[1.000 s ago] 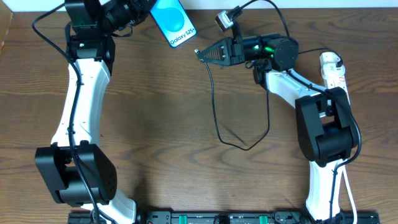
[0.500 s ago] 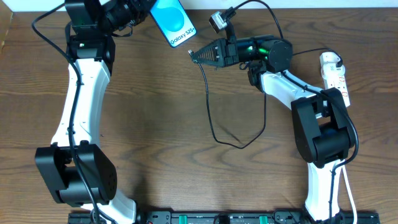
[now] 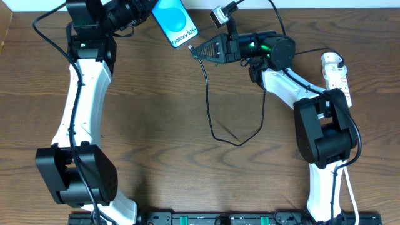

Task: Plug charger to phone and switch on socket

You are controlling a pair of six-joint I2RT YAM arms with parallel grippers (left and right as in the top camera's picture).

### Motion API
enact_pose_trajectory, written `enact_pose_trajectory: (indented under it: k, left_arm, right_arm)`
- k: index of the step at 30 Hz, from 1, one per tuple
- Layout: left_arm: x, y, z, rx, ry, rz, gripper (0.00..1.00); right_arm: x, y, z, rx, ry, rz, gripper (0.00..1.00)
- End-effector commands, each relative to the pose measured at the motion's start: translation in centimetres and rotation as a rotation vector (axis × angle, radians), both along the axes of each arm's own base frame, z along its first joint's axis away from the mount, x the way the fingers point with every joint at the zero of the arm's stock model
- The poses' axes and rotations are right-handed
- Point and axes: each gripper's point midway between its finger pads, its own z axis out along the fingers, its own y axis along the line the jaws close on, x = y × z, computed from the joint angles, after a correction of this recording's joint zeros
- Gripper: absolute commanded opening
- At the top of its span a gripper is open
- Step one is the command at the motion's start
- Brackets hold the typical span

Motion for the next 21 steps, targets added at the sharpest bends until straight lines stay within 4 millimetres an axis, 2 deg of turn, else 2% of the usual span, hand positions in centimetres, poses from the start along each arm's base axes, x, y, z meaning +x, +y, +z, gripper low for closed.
enact_pose_trajectory:
  k: [1, 21]
  left_arm:
    - [-0.11, -0.3, 0.71, -0.008, -0.013, -0.007, 0.07]
    - [-0.17, -0.54, 0.72, -0.036, 0.022, -0.01, 0.07]
  right_arm:
    - [-0.21, -0.17, 2.34, 0.055, -0.049, -0.022, 0.01]
    - [0.02, -0.21, 2.6, 0.069, -0.044, -0.034, 0.01]
